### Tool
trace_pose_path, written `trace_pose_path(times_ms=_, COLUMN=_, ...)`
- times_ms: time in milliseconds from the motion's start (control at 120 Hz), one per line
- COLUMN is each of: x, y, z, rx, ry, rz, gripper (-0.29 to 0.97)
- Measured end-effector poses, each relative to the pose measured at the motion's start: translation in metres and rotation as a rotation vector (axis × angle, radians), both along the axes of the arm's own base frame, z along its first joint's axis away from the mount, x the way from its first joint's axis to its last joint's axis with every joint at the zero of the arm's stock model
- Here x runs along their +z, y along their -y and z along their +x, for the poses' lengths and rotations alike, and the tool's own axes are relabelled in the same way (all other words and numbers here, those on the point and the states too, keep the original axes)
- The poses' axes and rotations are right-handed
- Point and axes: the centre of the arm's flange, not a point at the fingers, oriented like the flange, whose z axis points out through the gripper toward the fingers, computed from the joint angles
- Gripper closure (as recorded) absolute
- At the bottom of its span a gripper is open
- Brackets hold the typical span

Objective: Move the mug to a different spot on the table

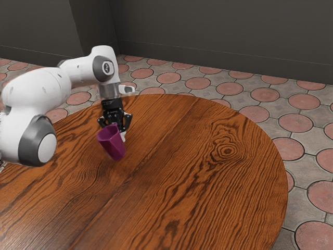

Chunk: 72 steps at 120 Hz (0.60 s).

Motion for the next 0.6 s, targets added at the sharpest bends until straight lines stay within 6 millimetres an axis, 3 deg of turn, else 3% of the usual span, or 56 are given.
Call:
trace_pose_path(times_ms=125, x=0.019, y=0.017, z=0.014, rx=0.037, ry=0.046, rz=0.001, gripper=0.63)
trace_pose_path(times_ms=200, x=0.02, y=0.022, z=0.019, rx=0.063, ry=0.054, rz=-0.008, gripper=0.63)
trace_pose_path(times_ms=467, x=-0.012, y=0.035, z=0.03, rx=0.181, ry=0.031, rz=-0.07, gripper=0.63)
trace_pose_path(times_ms=600, x=-0.024, y=0.03, z=0.032, rx=0.231, ry=0.02, rz=-0.055, gripper=0.63)
